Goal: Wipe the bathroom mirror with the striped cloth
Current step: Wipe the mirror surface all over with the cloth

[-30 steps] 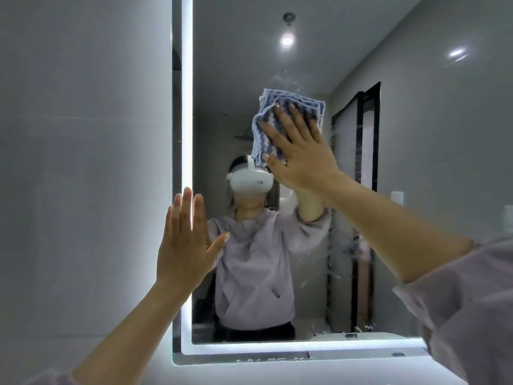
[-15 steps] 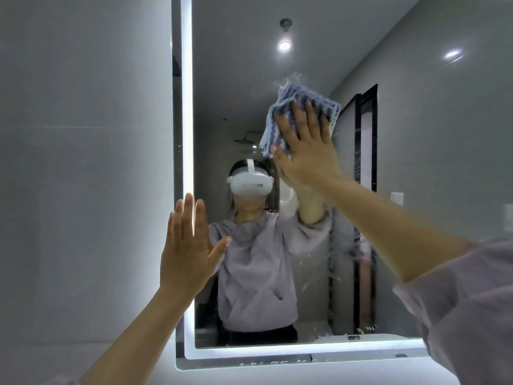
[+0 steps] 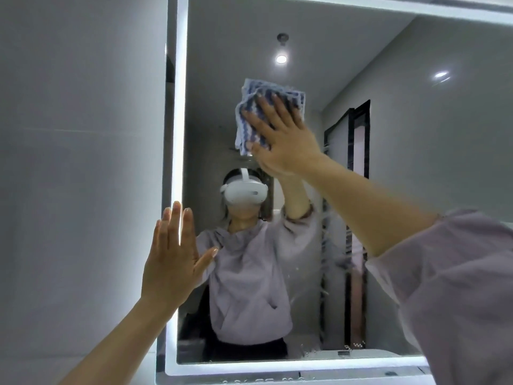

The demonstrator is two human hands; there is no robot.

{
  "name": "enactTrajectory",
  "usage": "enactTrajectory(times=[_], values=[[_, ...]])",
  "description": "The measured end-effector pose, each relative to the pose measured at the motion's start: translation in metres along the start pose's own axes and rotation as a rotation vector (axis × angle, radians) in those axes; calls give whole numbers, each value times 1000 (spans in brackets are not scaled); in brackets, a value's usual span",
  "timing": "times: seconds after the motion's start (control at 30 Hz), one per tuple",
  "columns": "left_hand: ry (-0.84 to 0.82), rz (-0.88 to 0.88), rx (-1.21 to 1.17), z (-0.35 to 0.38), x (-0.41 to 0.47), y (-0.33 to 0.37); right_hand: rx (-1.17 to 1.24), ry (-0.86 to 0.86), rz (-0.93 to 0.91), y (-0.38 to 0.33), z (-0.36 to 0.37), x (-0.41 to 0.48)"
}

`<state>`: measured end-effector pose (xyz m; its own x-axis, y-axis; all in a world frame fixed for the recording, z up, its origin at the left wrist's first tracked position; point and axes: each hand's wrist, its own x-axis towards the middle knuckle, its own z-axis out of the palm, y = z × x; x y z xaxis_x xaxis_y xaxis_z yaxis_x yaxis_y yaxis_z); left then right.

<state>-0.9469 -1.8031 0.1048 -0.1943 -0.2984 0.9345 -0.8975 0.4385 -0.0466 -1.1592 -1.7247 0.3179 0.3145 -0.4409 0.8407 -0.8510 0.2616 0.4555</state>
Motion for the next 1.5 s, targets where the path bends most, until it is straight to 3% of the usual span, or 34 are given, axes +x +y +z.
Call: enactTrajectory(times=[0.27,0.43,0.53,0.73,0.97,1.2,1.33,1.5], values=[[-22,-6,27,2,0,-1,208,57,417,-11,8,-27],[-27,-2,-4,0,0,-1,105,49,95,-47,29,-77],[-46,-2,-14,-2,0,0,67,0,-49,-29,28,-87],[-53,-8,-20,-3,-1,1,100,-106,245,23,7,-49],[-34,8,-29,2,-1,1,97,-14,78,-59,40,-137],[-37,-12,-74,-2,-1,2,162,-155,34,-132,69,-248],[-41,-8,-76,-5,0,3,197,-141,62,-124,67,-241],[-38,6,-70,-3,0,2,124,-46,180,-70,55,-167]])
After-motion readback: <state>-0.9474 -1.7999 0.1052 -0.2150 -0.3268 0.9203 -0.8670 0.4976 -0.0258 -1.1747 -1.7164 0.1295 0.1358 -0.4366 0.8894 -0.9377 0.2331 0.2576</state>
